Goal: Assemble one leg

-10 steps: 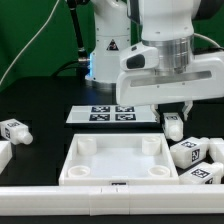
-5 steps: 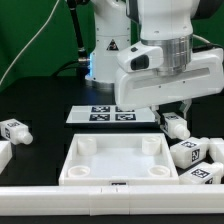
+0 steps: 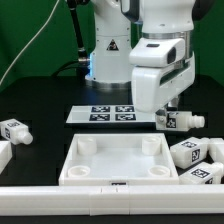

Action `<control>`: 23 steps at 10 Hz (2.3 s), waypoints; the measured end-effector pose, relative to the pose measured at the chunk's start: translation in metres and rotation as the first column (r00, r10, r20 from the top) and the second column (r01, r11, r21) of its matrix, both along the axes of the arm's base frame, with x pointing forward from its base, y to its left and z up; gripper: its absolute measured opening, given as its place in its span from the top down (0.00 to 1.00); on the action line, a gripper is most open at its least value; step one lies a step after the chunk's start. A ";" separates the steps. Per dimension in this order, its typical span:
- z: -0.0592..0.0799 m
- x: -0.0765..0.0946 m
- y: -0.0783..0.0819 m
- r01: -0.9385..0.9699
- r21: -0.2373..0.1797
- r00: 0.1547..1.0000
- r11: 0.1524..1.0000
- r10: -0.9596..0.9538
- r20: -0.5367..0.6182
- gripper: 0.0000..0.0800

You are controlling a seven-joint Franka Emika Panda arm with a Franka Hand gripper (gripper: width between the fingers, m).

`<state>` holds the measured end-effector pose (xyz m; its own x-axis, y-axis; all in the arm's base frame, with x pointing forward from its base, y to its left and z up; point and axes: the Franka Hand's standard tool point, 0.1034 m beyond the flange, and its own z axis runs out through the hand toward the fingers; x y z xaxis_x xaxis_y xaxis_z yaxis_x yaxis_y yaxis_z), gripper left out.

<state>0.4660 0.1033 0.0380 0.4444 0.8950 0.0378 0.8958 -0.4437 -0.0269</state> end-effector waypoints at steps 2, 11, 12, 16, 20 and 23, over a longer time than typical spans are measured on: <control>-0.001 0.000 -0.003 -0.161 -0.005 0.987 0.987 0.161 0.006 0.65; -0.011 -0.019 -0.024 -0.934 -0.092 0.346 0.345 0.938 0.005 0.65; -0.011 -0.019 -0.023 -0.932 -0.091 0.352 0.351 0.936 0.006 0.65; 0.007 -0.010 -0.017 -0.904 -0.124 0.410 0.410 0.912 0.024 0.20; 0.041 0.017 -0.025 -0.642 -0.151 0.751 0.751 0.656 0.073 0.19; 0.039 0.016 -0.025 -0.520 -0.136 0.842 0.843 0.533 0.085 0.19</control>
Offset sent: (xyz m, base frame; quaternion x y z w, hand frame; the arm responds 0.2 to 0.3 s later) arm 0.0000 0.0000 0.0000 0.0000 0.0000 -0.1938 0.9810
